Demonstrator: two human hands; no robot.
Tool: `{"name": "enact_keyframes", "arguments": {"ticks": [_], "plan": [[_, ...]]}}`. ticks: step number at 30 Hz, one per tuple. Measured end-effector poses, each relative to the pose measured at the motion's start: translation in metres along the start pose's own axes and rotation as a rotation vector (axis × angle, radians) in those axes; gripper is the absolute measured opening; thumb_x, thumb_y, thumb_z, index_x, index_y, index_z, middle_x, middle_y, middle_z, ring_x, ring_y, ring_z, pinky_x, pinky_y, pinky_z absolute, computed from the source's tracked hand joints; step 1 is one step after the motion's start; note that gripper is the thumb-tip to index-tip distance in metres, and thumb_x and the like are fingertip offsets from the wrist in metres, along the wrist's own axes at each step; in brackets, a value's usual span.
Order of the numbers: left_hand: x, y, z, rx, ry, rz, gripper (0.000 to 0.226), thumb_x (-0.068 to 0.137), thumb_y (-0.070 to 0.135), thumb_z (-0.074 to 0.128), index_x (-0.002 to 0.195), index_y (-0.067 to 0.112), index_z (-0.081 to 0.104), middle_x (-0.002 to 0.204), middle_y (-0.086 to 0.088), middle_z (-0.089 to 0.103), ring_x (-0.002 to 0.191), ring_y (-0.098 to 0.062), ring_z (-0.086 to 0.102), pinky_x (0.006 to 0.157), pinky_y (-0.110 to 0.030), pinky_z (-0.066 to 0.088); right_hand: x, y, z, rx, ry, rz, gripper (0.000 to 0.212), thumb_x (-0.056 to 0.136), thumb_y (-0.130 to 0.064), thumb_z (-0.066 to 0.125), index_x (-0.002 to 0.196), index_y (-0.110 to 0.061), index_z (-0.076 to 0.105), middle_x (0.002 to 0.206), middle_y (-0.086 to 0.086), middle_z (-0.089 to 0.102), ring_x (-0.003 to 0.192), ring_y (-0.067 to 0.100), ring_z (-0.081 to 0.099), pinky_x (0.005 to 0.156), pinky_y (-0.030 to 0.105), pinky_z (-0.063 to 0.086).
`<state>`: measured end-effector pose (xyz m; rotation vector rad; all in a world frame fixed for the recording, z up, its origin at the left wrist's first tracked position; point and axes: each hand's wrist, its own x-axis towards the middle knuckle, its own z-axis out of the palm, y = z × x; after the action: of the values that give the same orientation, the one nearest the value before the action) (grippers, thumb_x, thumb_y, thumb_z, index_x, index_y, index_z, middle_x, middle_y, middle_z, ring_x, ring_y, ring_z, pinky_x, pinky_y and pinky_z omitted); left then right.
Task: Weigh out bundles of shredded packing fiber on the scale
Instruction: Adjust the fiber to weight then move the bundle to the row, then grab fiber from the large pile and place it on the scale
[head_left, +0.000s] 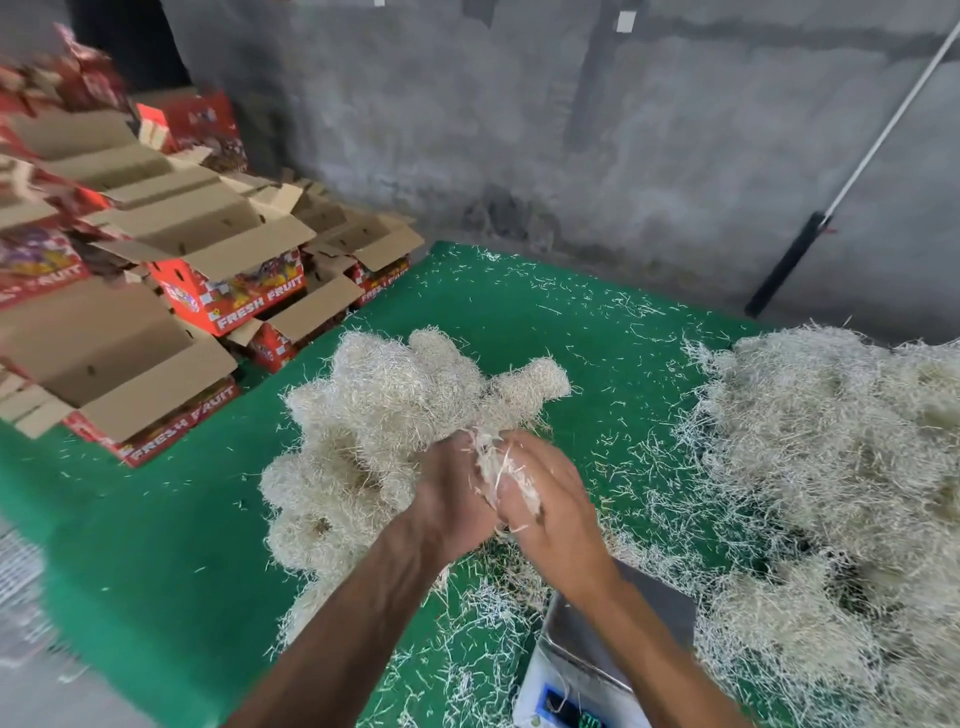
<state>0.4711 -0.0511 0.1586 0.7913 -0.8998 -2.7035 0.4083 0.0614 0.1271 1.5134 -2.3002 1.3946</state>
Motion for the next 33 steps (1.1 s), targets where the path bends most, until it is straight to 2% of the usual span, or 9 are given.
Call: {"name": "enact_keyframes", "arguments": {"ticks": [3,7,9,11,15,18,20,29,33], "plan": [[0.000,0.001,-0.007,-0.209,-0.024,-0.032,0.063,0.104,0.049,0.028,0.139,0.002,0.049,0.130,-0.027,0.062,0.122,-0.042,0.060,0.116,-0.053,0.035,-0.006,0.003,0.021,0.068,-0.009,-0.162,0.031,0.109,-0.032,0.045,0.127,-0.020,0.067,0.151,-0.003,0.050,0.145,0.015,0.042,0.124,0.034,0.026],[-0.001,-0.023,-0.018,-0.037,0.018,-0.144,0.078,0.100,0.065,0.028,0.114,0.000,0.070,0.102,-0.028,0.071,0.102,-0.035,0.071,0.094,-0.046,0.055,-0.003,0.038,0.024,-0.085,-0.083,-0.069,0.039,0.108,-0.027,0.036,0.112,-0.009,0.070,0.119,0.006,0.063,0.102,0.017,0.062,0.090,0.034,0.054],[-0.006,-0.027,-0.028,-0.025,0.072,-0.174,0.080,0.098,0.068,0.026,0.113,0.004,0.072,0.118,-0.031,0.065,0.109,-0.036,0.066,0.105,-0.050,0.047,-0.006,0.058,0.027,-0.155,-0.208,0.125,0.035,0.106,-0.030,0.029,0.097,-0.017,0.060,0.099,0.000,0.058,0.078,0.011,0.055,0.070,0.031,0.051],[-0.007,-0.030,-0.043,-0.052,0.150,-0.132,0.071,0.100,0.065,0.029,0.134,0.008,0.055,0.137,-0.029,0.053,0.117,-0.036,0.060,0.112,-0.054,0.040,0.007,0.068,0.034,-0.170,-0.229,0.273,0.033,0.107,-0.031,0.023,0.085,-0.024,0.048,0.088,-0.002,0.051,0.073,0.010,0.050,0.068,0.033,0.046],[-0.003,-0.035,-0.071,-0.001,0.230,0.087,0.056,0.104,0.051,0.034,0.139,0.009,0.049,0.129,-0.012,0.066,0.118,-0.026,0.065,0.107,-0.052,0.046,0.087,0.056,0.038,-0.011,-0.027,0.387,0.064,0.104,-0.065,0.006,0.111,-0.026,0.056,0.117,0.003,0.058,0.105,0.008,0.054,0.094,0.034,0.046],[-0.002,-0.036,-0.081,0.034,0.242,0.114,0.051,0.106,0.049,0.035,0.133,0.010,0.053,0.122,-0.008,0.071,0.113,-0.023,0.068,0.103,-0.049,0.050,0.135,0.048,0.026,0.055,-0.021,0.419,0.074,0.099,-0.076,0.002,0.161,-0.039,0.020,0.168,-0.013,0.020,0.154,0.005,0.017,0.125,0.038,0.012],[0.003,-0.047,-0.085,0.080,0.225,0.070,0.050,0.105,0.049,0.037,0.129,0.010,0.057,0.119,-0.007,0.072,0.110,-0.022,0.070,0.099,-0.048,0.053,0.125,0.059,0.017,0.009,-0.025,0.393,0.073,0.101,-0.075,0.004,0.164,-0.040,0.011,0.171,-0.016,0.009,0.156,0.001,0.006,0.127,0.038,0.005],[0.052,-0.129,-0.020,0.451,0.047,-0.089,0.050,0.082,0.048,0.062,0.121,0.016,0.065,0.111,0.000,0.075,0.101,-0.018,0.072,0.081,-0.034,0.058,-0.056,0.142,-0.033,-0.170,-0.047,0.611,0.051,0.112,-0.043,0.031,0.158,-0.023,0.037,0.163,0.004,0.039,0.149,0.019,0.037,0.124,0.042,0.027],[0.081,-0.177,0.030,0.527,-0.031,-0.188,0.035,0.098,0.033,0.056,0.122,0.008,0.062,0.118,-0.010,0.072,0.104,-0.026,0.070,0.083,-0.037,0.059,-0.108,0.177,-0.091,-0.227,0.063,0.746,0.047,0.111,-0.033,0.042,0.156,-0.022,0.040,0.157,0.010,0.046,0.138,0.028,0.051,0.113,0.033,0.030]]}}
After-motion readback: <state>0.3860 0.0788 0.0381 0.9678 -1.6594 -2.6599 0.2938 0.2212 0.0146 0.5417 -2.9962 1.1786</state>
